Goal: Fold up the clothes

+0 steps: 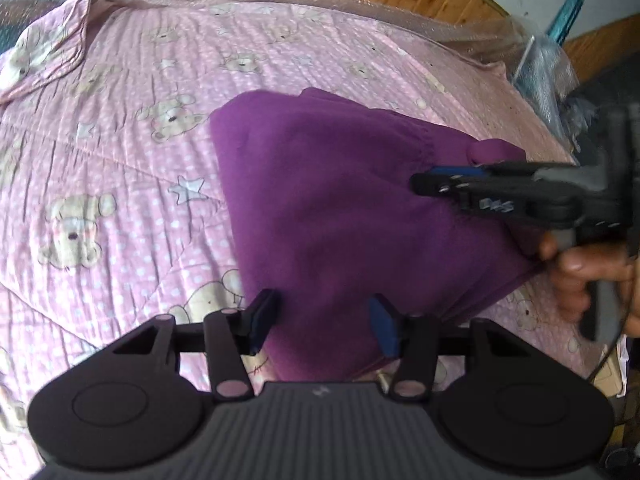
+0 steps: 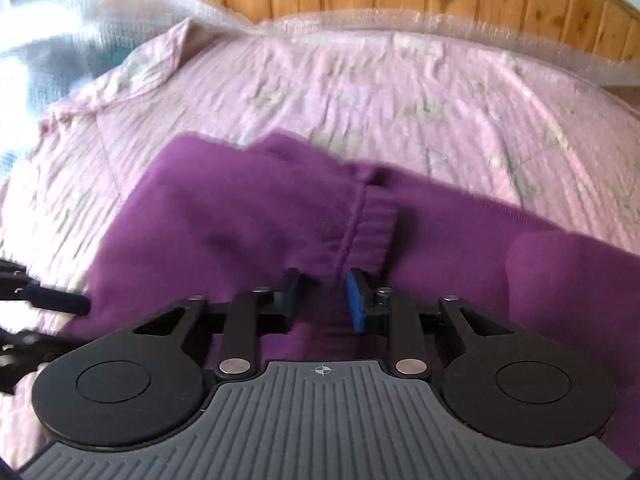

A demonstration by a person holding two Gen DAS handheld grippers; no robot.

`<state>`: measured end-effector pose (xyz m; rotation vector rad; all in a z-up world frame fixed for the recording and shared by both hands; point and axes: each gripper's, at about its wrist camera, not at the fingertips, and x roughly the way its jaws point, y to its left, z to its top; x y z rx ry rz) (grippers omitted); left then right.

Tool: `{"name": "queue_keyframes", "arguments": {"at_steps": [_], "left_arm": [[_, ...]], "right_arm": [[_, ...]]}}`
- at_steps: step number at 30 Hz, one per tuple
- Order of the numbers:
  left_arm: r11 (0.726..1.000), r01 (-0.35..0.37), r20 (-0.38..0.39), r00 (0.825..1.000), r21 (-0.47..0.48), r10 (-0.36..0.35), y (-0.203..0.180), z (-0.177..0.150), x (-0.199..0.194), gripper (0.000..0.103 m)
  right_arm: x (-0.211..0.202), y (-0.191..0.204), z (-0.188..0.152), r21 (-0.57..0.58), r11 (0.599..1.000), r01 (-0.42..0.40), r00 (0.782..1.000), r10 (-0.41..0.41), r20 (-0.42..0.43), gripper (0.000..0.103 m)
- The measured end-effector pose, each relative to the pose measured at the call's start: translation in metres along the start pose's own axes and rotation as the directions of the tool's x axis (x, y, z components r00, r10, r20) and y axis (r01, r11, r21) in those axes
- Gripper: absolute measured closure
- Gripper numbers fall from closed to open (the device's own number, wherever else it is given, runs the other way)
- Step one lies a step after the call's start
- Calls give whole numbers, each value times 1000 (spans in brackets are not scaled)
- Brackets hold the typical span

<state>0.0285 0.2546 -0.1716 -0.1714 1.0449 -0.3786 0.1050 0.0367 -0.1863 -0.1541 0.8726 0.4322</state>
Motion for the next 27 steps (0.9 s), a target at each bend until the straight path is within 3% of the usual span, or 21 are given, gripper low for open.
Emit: {"name": "queue_keyframes", "arguments": {"at_steps": [4,5,6,8,10,11,13,14,15,17,18,19,21,24,27], "left_arm": [[999,13,24,1000,-30,-12,-7,13,-11,48],[999,5,19,1000,-41,-4,-9,18,-10,48],[999,11,28,1000,-49,-9,-14,25,-10,48],[998,33,47,998,-52,-31,-29,42,-10,45],[997,66,67,996,-43,-63,-50,63,-8,26],[996,82,77,994,-38,-79,-61,73,-6,22],[993,121,68,990,-5,-120,-92,95,7,16],[989,144,52,988,19,-145,-110,106,18,15],[985,168,35,985,42,-169,-127,116,29,13],[977,193,-16,981,87,-193,-165,136,56,12],[973,207,-45,978,99,-203,-182,143,70,12],[972,208,-69,977,113,-201,-200,152,83,12],[973,196,-103,978,124,-184,-227,166,103,12],[967,194,-136,976,164,-173,-253,179,116,12],[961,149,-195,975,232,-104,-260,178,127,15]], "right_arm": [[-36,-6,-9,5,1000,-13,998,12,69,71],[-35,-10,-19,10,1000,-20,999,19,41,67],[-29,-15,-32,15,1000,-27,1000,27,-4,53],[-34,-38,-47,119,989,-86,996,87,-4,49],[-61,-67,-51,204,977,-60,997,48,59,44],[-77,-81,-53,245,969,-42,995,19,93,41],[-81,-115,-66,313,948,53,996,-74,56,15],[-82,-132,-74,343,933,105,992,-122,28,14],[-82,-149,-81,372,915,157,986,-168,-2,17],[-82,-184,-97,423,868,260,964,-257,-67,33],[-83,-192,-100,441,869,226,973,-225,-55,42],[-84,-198,-101,455,876,158,986,-165,-25,71],[-98,-181,-89,352,927,132,987,-154,35,92],[-129,-142,-71,143,979,142,976,-162,145,93],[-151,-101,-64,-30,987,155,955,-142,258,93]]}}
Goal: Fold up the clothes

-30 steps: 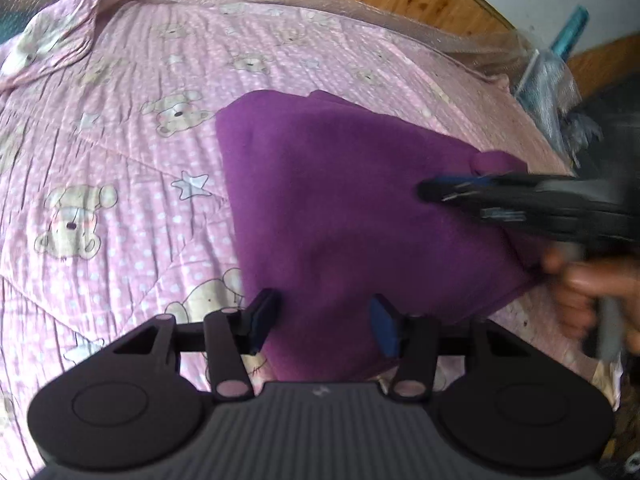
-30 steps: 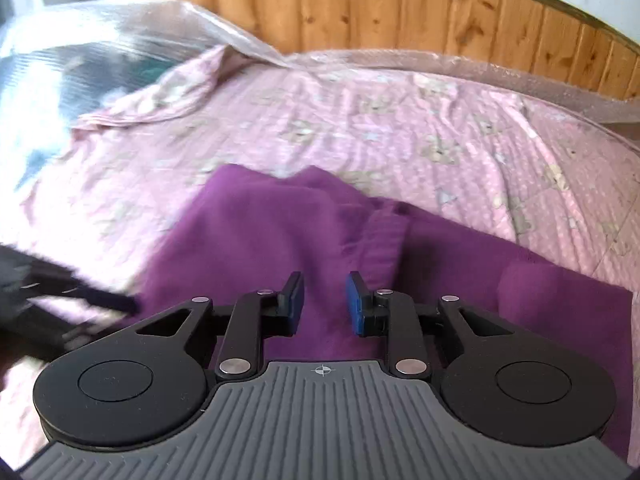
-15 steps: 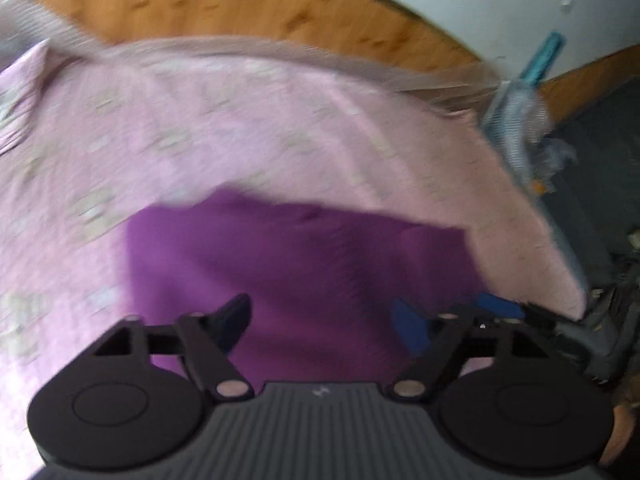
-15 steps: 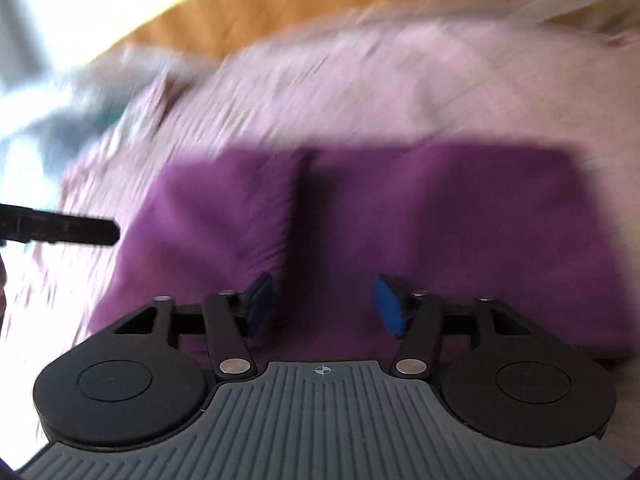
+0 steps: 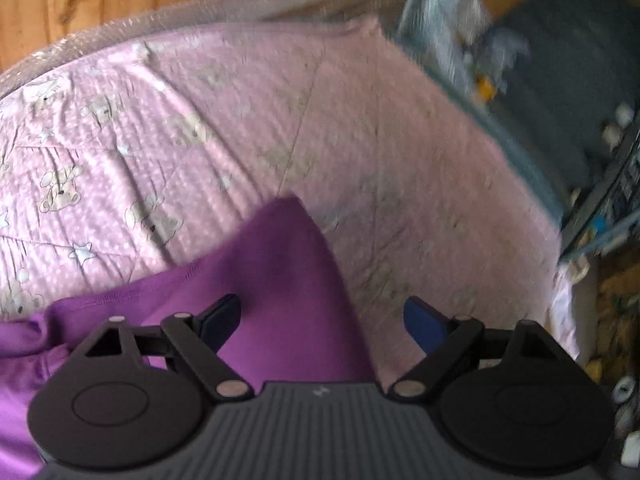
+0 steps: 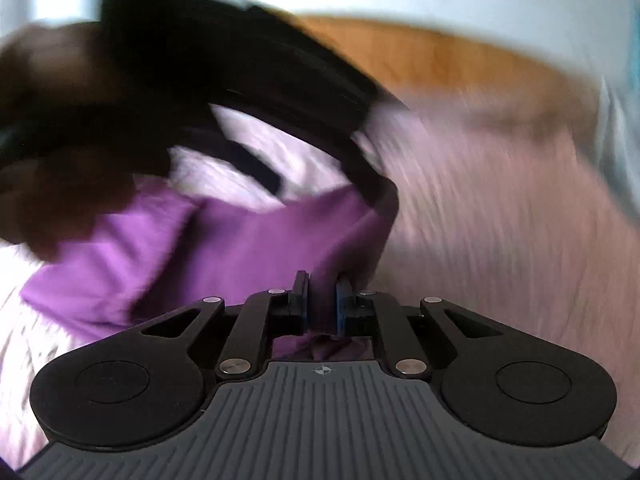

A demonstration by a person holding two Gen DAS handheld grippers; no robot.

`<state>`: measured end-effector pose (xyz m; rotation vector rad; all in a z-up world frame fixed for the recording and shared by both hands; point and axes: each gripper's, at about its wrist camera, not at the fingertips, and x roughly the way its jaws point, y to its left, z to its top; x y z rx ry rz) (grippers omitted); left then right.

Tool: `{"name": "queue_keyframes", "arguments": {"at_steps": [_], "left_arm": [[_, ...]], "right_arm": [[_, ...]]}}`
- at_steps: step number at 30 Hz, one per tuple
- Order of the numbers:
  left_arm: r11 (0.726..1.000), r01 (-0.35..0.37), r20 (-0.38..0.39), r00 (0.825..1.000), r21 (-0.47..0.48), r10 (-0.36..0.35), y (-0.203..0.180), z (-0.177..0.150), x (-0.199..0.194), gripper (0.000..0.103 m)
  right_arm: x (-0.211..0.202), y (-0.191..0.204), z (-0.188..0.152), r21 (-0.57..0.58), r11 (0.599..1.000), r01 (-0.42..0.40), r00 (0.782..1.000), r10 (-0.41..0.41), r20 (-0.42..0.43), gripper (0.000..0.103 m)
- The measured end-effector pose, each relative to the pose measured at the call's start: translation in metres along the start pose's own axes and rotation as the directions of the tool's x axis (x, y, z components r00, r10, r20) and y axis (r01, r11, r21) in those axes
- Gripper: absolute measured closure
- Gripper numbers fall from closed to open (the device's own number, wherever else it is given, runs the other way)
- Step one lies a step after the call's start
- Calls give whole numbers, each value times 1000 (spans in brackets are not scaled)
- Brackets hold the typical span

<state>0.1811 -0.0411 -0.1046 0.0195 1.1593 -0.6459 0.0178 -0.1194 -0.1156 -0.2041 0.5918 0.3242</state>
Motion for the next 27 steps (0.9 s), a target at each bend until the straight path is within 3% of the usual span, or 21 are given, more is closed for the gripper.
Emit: {"name": "queue_keyframes", "arguments": {"at_steps": [2,3,5,6,7,8,10,12,15,17,20,21,23,24,25,26,27], "left_arm": [[998,-50,-50,997,35,52,3,-4,7,73],[999,-36,-43,998,2,36,14,-8,-1,87],[998,-5,-26,1000,-61,4,36,-14,-15,87],[997,9,0,1000,-77,-9,47,-19,-30,87],[995,23,27,999,-93,-21,57,-24,-44,88],[992,49,50,998,-118,-43,68,-28,-57,88],[981,99,103,991,-165,-82,94,-42,-83,88],[964,128,154,984,-233,-93,129,-64,-107,88],[908,187,227,968,-376,-105,194,-108,-123,88],[863,240,281,952,-446,-119,236,-136,-123,88],[827,254,329,940,-501,-89,273,-163,-117,88],[800,302,343,931,-518,-129,282,-171,-111,88],[746,388,374,906,-542,-200,295,-188,-102,86],[747,367,357,916,-554,-186,295,-194,-98,83],[749,346,339,925,-565,-171,295,-200,-93,74],[748,317,324,935,-583,-144,294,-204,-94,72],[740,335,344,927,-584,-149,293,-208,-96,72]], "right_arm": [[-5,19,3,-28,999,-44,997,46,61,93],[-4,25,2,-26,997,-66,995,68,70,92],[0,29,-3,-11,997,-80,994,81,80,77],[-5,26,-5,11,998,-69,992,67,111,50],[-11,21,-7,44,997,-63,988,56,142,29],[-16,15,-8,76,993,-91,985,78,157,26],[-20,5,-10,121,975,-185,973,164,164,27],[-9,16,-4,93,953,-288,951,274,142,30],[13,49,10,15,901,-434,899,432,66,37],[33,80,11,-3,877,-480,877,480,1,41],[66,115,4,8,858,-514,852,512,-109,49],[74,125,0,3,858,-513,849,508,-145,54],[85,135,-7,-25,871,-490,855,475,-206,54],[88,137,-9,-46,882,-470,864,448,-228,54],[90,139,-10,-76,894,-441,877,412,-247,63],[90,144,-9,-105,904,-414,890,377,-258,67],[88,146,-7,-126,908,-401,895,359,-264,68]]}}
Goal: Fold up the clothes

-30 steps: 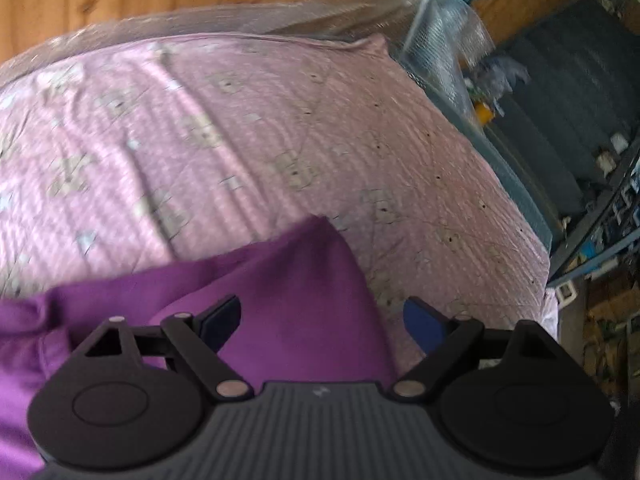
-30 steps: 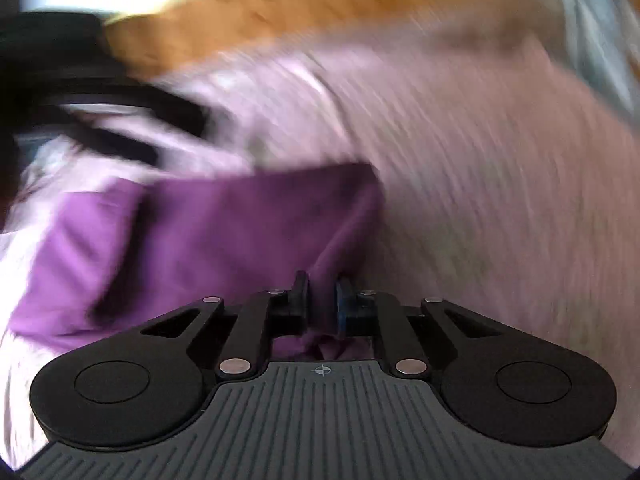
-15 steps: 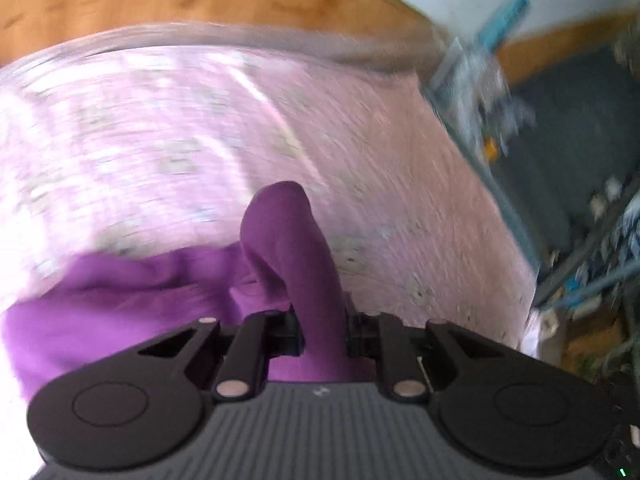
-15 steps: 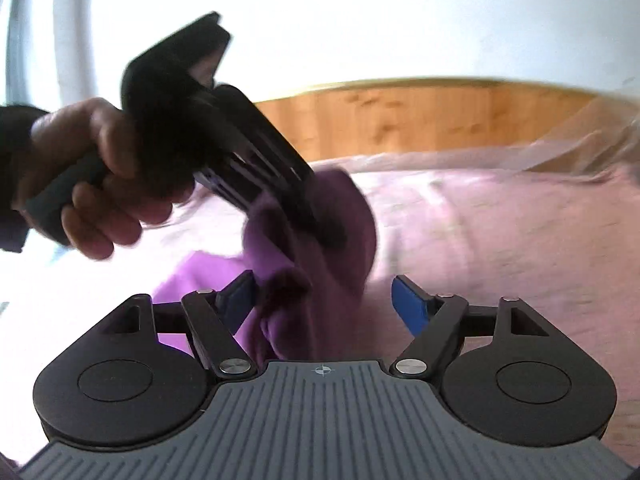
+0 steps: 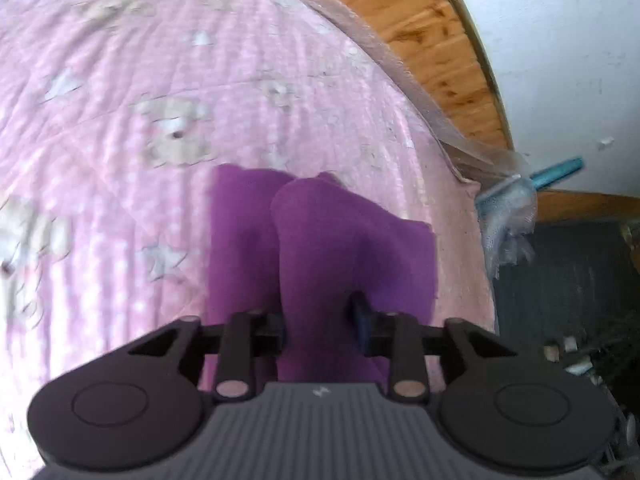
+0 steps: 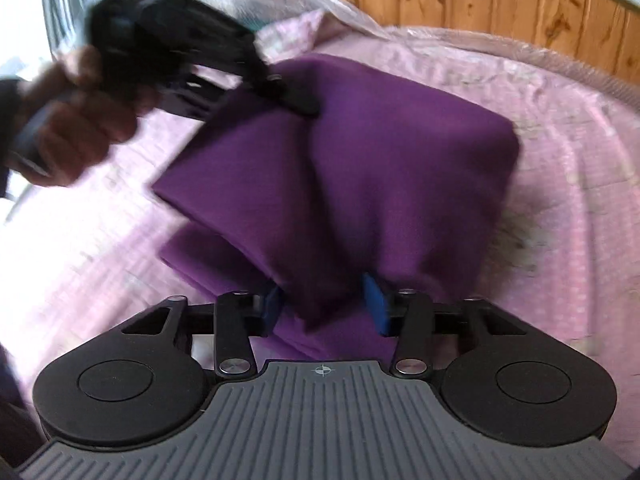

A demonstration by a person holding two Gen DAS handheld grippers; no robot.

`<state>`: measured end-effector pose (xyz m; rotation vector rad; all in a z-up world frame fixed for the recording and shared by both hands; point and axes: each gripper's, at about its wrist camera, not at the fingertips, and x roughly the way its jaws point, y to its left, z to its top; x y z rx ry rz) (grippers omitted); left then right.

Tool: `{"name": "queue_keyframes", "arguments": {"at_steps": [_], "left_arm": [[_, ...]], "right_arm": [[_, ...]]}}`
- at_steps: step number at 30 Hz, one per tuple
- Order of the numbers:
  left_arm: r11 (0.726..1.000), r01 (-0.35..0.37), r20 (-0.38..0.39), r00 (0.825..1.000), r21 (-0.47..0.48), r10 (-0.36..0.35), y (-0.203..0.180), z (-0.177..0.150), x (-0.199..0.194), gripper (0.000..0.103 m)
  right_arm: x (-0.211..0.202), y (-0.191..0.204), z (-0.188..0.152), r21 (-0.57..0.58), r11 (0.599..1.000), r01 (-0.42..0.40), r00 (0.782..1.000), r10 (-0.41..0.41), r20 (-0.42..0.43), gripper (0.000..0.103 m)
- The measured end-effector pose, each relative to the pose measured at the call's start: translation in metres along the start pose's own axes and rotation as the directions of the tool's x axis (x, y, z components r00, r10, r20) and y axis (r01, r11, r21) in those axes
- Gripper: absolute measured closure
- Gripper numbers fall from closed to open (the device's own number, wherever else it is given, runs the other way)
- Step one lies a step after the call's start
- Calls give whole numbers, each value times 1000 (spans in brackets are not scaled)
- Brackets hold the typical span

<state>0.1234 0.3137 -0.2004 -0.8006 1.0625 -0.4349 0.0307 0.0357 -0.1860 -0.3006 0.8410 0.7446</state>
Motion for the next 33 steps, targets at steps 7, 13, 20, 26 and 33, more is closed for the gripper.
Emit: {"name": "queue_keyframes", "arguments": {"at_steps": [7,13,20,26,33], "left_arm": [[998,-46,22,999,47,44,7,-27,0,72],[997,-56,55,997,56,53,2,-24,-3,75],[996,-75,53,996,53,72,11,-22,-9,75],[993,-101,86,992,57,96,-2,-21,-37,70],[982,-166,67,985,90,160,2,-18,-28,64]], "right_arm": [[-12,2,11,-88,992,87,992,-94,-80,68],[-52,-27,49,71,995,-64,998,65,-17,63],[51,-83,101,204,973,105,993,-90,-77,65],[50,-103,100,306,947,94,996,-89,-30,61],[-27,-48,37,193,980,-41,999,34,37,76]]}}
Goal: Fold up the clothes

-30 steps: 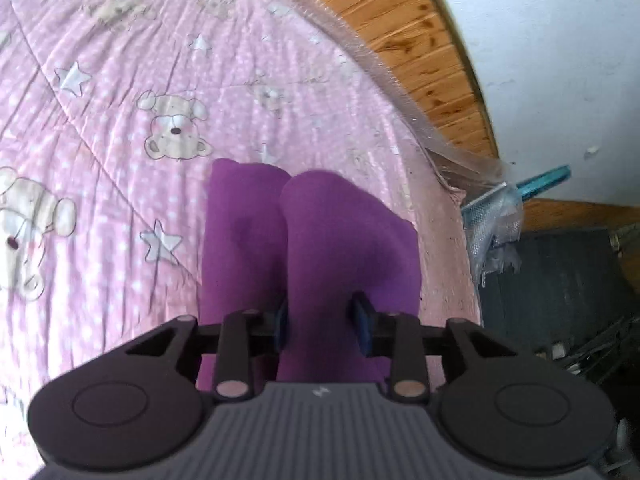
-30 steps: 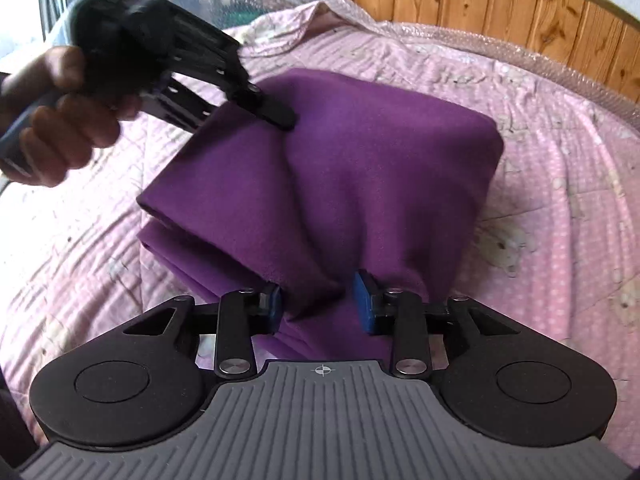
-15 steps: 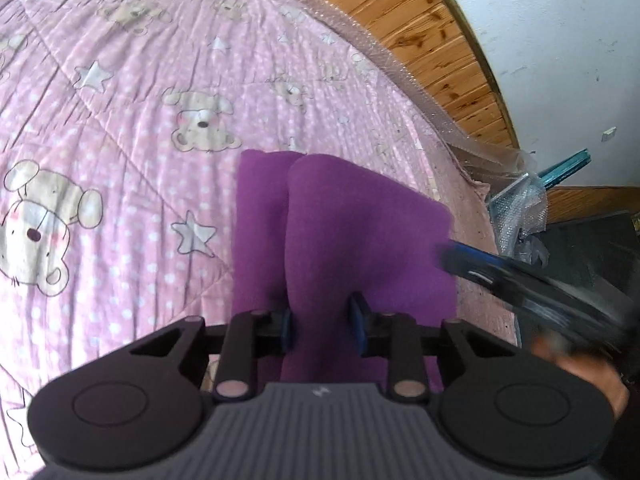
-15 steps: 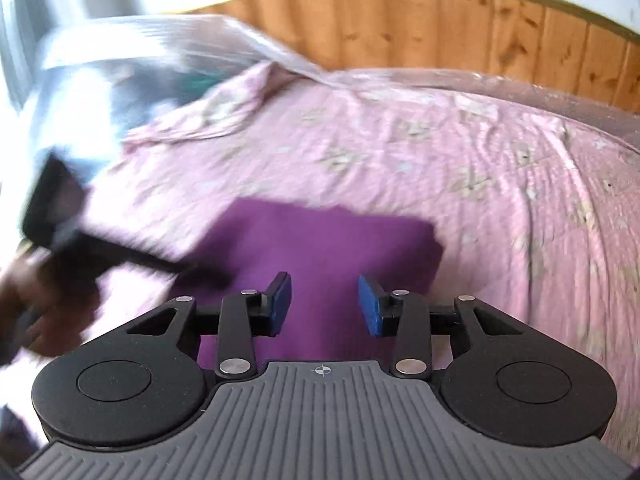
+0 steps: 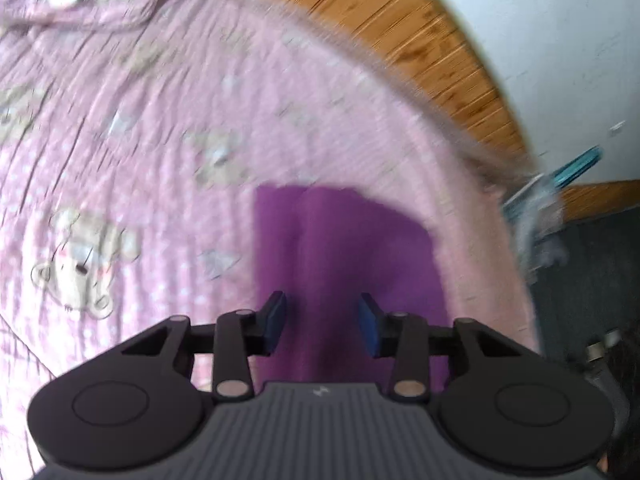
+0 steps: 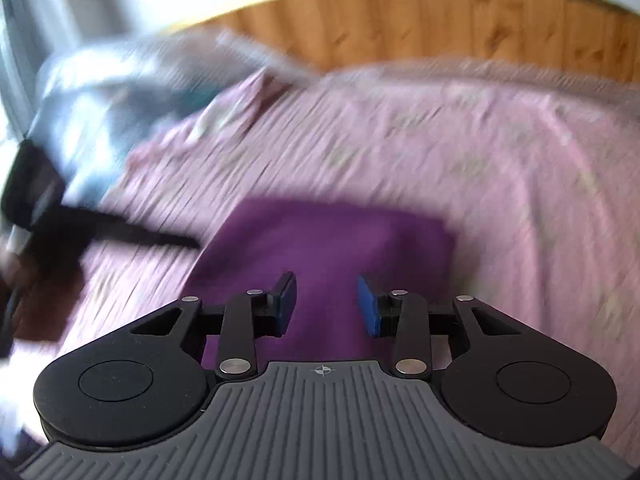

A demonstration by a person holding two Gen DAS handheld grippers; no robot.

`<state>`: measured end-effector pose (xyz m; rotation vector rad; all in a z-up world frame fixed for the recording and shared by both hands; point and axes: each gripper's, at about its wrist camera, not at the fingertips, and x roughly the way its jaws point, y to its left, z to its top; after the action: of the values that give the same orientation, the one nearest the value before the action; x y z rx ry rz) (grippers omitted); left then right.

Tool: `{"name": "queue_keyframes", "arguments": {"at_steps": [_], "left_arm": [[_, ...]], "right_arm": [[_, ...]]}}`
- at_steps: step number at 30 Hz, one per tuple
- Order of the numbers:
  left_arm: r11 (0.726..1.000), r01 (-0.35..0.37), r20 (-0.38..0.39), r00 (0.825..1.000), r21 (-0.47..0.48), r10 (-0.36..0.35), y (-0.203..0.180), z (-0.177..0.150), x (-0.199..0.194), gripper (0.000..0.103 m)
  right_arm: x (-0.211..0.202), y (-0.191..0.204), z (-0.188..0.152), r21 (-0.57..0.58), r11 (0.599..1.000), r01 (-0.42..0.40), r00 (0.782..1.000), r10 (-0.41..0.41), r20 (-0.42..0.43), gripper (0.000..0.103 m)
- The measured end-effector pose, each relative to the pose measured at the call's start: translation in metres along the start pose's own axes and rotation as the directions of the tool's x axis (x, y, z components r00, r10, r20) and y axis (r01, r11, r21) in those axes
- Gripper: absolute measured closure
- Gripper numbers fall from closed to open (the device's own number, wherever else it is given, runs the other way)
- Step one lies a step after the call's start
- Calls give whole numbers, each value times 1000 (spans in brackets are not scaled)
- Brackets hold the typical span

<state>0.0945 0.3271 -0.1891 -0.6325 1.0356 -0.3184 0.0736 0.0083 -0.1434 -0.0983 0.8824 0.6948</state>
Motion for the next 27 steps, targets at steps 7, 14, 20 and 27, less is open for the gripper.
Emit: {"name": "queue_keyframes", "arguments": {"at_steps": [7,14,20,27], "left_arm": [[999,-34,40,999,23,34,0,15,-15,35],[998,1,3,1000,-60,-1,12,55,38,19],[999,9,14,1000,-53,-8,3,53,48,67],[974,37,105,994,-223,-14,-35,17,-30,77]], "right_arm": [[10,-11,-22,99,995,19,999,-15,-44,50],[19,-90,-44,437,899,-41,999,52,-13,30],[40,-82,-57,529,834,-155,988,146,58,57],[-7,-86,34,130,977,-167,985,171,-24,80]]}}
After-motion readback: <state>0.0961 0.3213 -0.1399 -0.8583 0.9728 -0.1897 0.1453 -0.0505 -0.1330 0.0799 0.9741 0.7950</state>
